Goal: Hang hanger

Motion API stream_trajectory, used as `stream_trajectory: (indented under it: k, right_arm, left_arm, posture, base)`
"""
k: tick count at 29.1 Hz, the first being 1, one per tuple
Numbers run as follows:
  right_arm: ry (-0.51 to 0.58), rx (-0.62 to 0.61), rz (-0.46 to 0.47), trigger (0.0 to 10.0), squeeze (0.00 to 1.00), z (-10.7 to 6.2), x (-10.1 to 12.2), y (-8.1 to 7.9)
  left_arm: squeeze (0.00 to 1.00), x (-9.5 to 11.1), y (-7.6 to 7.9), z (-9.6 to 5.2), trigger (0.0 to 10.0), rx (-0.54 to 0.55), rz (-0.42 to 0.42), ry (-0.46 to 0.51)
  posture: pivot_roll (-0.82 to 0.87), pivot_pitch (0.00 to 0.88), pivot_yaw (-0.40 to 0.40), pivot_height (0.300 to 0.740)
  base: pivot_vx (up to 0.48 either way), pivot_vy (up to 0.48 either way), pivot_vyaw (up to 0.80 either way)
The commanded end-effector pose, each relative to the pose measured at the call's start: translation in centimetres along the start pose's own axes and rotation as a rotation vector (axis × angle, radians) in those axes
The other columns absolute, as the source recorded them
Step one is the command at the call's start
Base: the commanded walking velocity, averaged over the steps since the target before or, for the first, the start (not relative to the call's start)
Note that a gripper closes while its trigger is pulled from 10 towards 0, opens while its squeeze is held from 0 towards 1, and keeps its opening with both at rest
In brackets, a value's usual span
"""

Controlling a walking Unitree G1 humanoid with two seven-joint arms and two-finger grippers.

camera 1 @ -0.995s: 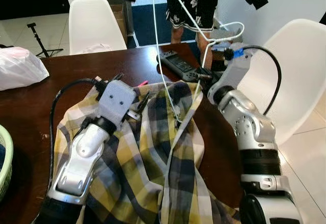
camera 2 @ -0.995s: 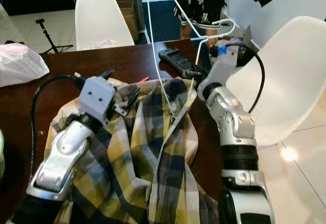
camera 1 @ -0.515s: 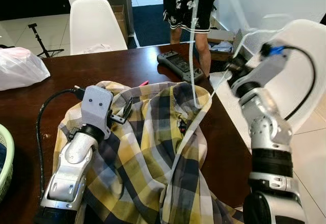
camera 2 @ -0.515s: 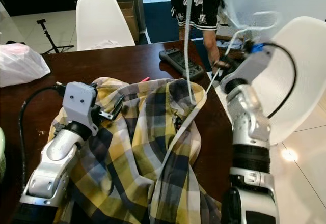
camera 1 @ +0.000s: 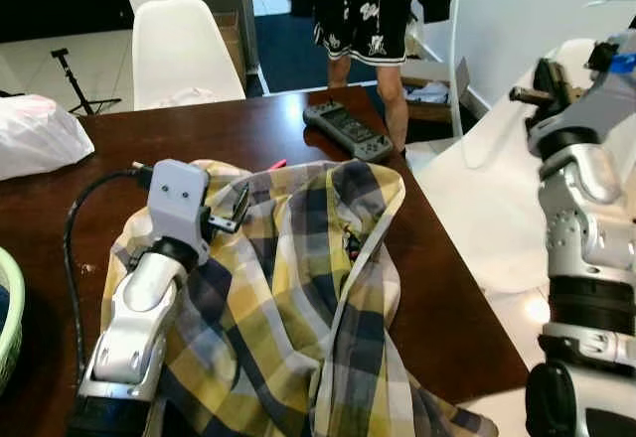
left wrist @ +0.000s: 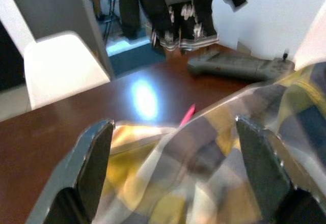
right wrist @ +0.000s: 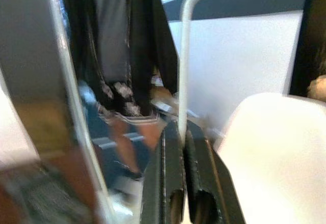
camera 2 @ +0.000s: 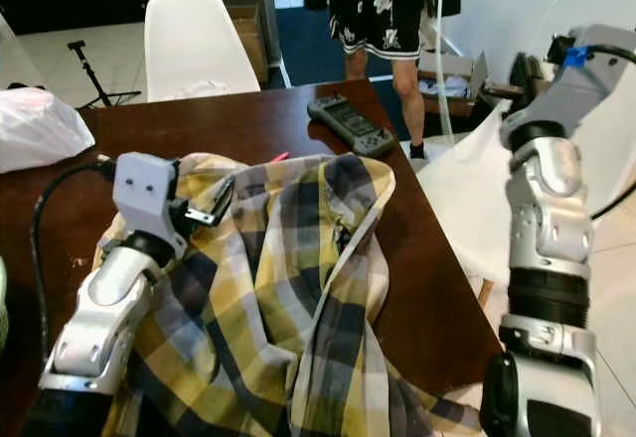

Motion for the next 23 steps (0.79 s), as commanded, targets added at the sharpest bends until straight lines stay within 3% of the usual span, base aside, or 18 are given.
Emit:
stream_trajectory:
  k: [1, 2, 4, 6, 8, 11, 12, 13, 14, 18, 23]
  right_arm:
    - [-0.035, 0.030, -0.074, 0.0, 0.00, -0.5, -1.1, -0.6]
    - [-0.035, 0.030, -0.074, 0.0, 0.00, -0.5, -1.1, -0.6]
    - [-0.185, 0.125, -0.256, 0.0, 0.00, -3.5, -5.0, -1.2]
    - [-0.185, 0.125, -0.256, 0.0, 0.00, -3.5, -5.0, -1.2]
    - [-0.278, 0.225, -0.311, 0.0, 0.00, -6.7, -7.6, -2.7]
    - [-0.295, 0.250, -0.304, 0.0, 0.00, -7.7, -8.2, -3.3]
    - [-0.299, 0.264, -0.296, 2.0, 0.00, -8.8, -8.5, -4.0]
    - [-0.299, 0.264, -0.296, 2.0, 0.00, -8.8, -8.5, -4.0]
    - [-0.301, 0.269, -0.285, 10.0, 0.00, -9.9, -8.7, -4.7]
    - [-0.294, 0.250, -0.278, 10.0, 0.00, -11.4, -9.0, -5.4]
    - [-0.299, 0.198, -0.248, 10.0, 0.00, -11.6, -9.3, -5.0]
  left_arm:
    - [0.00, -1.3, -0.2, -0.6, 10.0, 0.001, -0.003, -0.054]
    - [0.00, -1.3, -0.2, -0.6, 10.0, 0.001, -0.003, -0.054]
    - [0.00, -2.2, 0.4, -1.6, 10.0, -0.046, -0.005, -0.092]
    - [0.00, -2.2, 0.4, -1.6, 10.0, -0.046, -0.005, -0.092]
    - [0.00, -2.1, 2.0, -2.7, 10.0, -0.131, -0.044, -0.099]
    - [0.00, -2.0, 2.7, -3.1, 10.0, -0.156, -0.056, -0.097]
    - [0.00, -1.8, 3.5, -3.7, 10.0, -0.187, -0.063, -0.090]
    - [0.00, -1.8, 3.5, -3.7, 10.0, -0.187, -0.063, -0.090]
    - [0.00, -1.5, 3.9, -4.2, 10.0, -0.208, -0.059, -0.082]
    - [0.00, -1.4, 3.9, -4.7, 10.0, -0.214, -0.044, -0.075]
    - [0.00, -1.5, 3.7, -4.6, 10.0, -0.194, -0.025, -0.074]
  posture:
    - [0.00, 0.115, 0.010, 0.740]
    - [0.00, 0.115, 0.010, 0.740]
    - [0.00, 0.121, 0.005, 0.740]
    - [0.00, 0.121, 0.005, 0.740]
    - [-0.01, 0.125, 0.003, 0.740]
    - [-0.01, 0.129, 0.003, 0.740]
    - [-0.01, 0.134, 0.008, 0.740]
    - [-0.01, 0.134, 0.008, 0.740]
    - [-0.01, 0.138, 0.013, 0.740]
    - [0.00, 0.147, 0.020, 0.740]
    - [0.00, 0.149, 0.019, 0.740]
  base:
    - [0.000, 0.000, 0.00]
    - [0.000, 0.000, 0.00]
    - [0.000, 0.000, 0.00]
    - [0.000, 0.000, 0.00]
    - [0.000, 0.000, 0.00]
    - [0.000, 0.000, 0.00]
    - [0.000, 0.000, 0.00]
    - [0.000, 0.000, 0.00]
    - [0.000, 0.000, 0.00]
    - [0.000, 0.000, 0.00]
    - [0.000, 0.000, 0.00]
Point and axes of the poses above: a point about 5 cm out from each wrist's last joint towards the gripper, its own z axis pointing out of the wrist towards the gripper, its own x axis along the axis of the wrist's last joint, y = z × x, the point moved 2 cm from there along z, pointing out of the wrist towards the gripper, and after that the axes turned 5 degrees about z, right-handed, at the moved point
